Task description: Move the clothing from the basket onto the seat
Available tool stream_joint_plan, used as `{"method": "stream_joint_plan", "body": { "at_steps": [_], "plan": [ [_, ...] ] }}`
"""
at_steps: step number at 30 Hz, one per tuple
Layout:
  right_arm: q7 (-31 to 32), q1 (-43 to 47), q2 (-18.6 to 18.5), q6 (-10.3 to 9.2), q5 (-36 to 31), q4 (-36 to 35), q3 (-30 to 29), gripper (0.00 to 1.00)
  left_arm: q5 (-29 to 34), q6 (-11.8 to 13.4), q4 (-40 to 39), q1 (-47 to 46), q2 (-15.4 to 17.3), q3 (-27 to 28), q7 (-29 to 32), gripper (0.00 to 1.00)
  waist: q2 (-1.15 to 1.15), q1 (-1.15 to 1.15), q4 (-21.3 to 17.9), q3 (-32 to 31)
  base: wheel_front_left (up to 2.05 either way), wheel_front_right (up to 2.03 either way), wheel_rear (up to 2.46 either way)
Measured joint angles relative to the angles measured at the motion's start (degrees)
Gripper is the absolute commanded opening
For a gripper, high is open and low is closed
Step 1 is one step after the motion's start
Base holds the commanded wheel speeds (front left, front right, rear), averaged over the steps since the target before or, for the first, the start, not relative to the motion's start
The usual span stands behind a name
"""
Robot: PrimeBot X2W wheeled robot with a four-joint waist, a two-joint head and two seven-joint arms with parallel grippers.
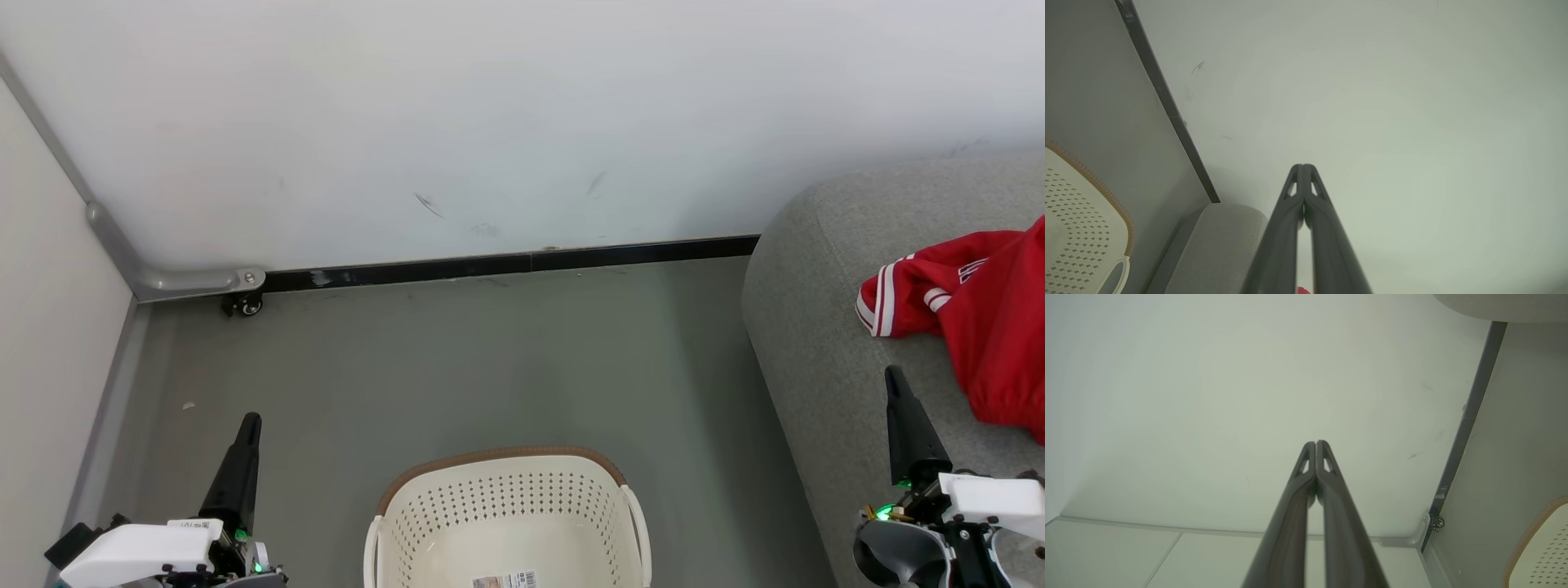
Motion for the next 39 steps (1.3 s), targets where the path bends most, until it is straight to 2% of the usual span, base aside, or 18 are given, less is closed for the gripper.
{"method": "stream_joint_plan", "body": {
  "at_steps": [39],
  "plan": [
    [0.2, 0.0, 0.1, 0.00, 0.0, 0.0, -0.2, 0.00, 0.0, 0.0, 0.0, 0.0, 0.0, 0.0, 0.0, 0.00, 0.00, -0.01, 0.0, 0.0, 0.00, 0.00, 0.00]
  ]
}}
